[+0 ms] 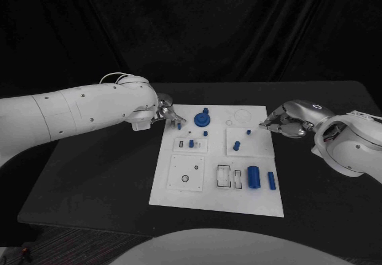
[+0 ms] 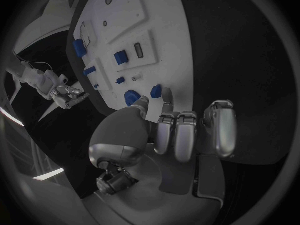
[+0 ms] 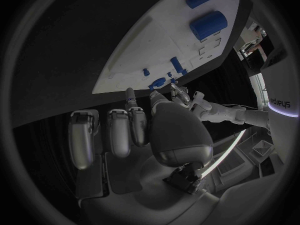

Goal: Assemble the parts on the task board

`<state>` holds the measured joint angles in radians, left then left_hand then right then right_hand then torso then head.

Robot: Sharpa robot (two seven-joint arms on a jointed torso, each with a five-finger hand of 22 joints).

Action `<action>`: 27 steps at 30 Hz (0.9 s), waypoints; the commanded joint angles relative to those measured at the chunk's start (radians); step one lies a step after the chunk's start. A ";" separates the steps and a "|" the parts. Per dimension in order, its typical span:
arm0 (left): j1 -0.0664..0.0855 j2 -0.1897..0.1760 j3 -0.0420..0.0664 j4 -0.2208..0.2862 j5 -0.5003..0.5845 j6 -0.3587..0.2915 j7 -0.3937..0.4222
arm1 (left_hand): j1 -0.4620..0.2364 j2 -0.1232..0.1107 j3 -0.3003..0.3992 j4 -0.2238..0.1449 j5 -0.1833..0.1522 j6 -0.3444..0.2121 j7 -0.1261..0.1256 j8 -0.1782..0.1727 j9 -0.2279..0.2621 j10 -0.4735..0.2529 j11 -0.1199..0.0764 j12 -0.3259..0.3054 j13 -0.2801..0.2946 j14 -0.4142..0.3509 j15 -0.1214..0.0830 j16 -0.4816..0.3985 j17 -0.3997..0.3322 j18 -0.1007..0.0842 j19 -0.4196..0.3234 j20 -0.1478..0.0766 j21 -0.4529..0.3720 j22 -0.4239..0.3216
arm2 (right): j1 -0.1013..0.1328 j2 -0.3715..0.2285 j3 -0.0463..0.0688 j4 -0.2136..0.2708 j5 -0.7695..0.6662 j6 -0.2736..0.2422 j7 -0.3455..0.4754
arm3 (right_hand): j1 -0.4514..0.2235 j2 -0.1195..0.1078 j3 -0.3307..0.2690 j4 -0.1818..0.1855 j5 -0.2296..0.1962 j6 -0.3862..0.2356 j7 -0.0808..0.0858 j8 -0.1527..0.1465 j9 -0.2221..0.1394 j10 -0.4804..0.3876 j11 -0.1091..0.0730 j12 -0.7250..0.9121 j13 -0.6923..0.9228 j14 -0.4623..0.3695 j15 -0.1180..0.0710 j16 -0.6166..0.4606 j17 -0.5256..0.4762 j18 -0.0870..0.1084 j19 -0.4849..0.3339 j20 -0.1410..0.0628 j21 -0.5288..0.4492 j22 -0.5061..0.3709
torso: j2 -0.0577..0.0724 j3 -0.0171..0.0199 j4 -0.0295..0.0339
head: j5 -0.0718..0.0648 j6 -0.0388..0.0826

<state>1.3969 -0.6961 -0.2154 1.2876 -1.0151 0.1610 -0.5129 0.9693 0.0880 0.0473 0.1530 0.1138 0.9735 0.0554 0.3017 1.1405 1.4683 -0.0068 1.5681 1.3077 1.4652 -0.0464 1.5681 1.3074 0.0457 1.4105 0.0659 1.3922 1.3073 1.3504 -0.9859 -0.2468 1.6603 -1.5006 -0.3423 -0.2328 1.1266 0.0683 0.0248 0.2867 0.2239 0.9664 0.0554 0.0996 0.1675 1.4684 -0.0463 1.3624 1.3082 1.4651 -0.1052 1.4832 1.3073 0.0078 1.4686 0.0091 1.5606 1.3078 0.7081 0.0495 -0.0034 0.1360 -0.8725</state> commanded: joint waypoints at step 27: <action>-0.003 0.003 0.001 0.009 0.001 0.015 0.027 | 0.075 0.002 0.092 -0.087 0.120 -0.001 -0.006 -0.032 -0.032 0.103 -0.003 0.003 0.263 0.106 0.000 0.003 0.263 0.011 -0.011 0.002 -0.021 0.187 | -0.003 0.001 0.001 -0.001 -0.003 0.003 -0.007 | 0.012 0.003 -0.003 0.001 0.005 0.008 0.000 -0.004 -0.002 0.011 0.005 -0.007 0.024 0.070 0.006 -0.006 0.066 -0.002 0.089 0.007 -0.012 0.255 | 0.001 0.0000 -0.0007 | -0.004 0.000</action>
<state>1.3958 -0.6946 -0.2155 1.2933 -1.0155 0.1672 -0.5002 1.0377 0.0903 0.1333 0.0675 0.2299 0.9736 0.0554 0.2757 1.1095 1.4683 -0.0068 1.5681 1.3077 1.4652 -0.0464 1.5681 1.3074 0.0457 1.4069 0.0696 1.3740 1.3073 1.3498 -0.9850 -0.2468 1.6595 -1.5006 -0.3420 -0.2327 1.1308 0.0724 0.0248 0.2867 0.2238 0.9664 0.0554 0.0996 0.1676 1.4684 -0.0463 1.3591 1.3096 1.4651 -0.1052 1.4832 1.3073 0.0078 1.4686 0.0091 1.5555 1.3075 0.7086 0.0496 -0.0042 0.1334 -0.8725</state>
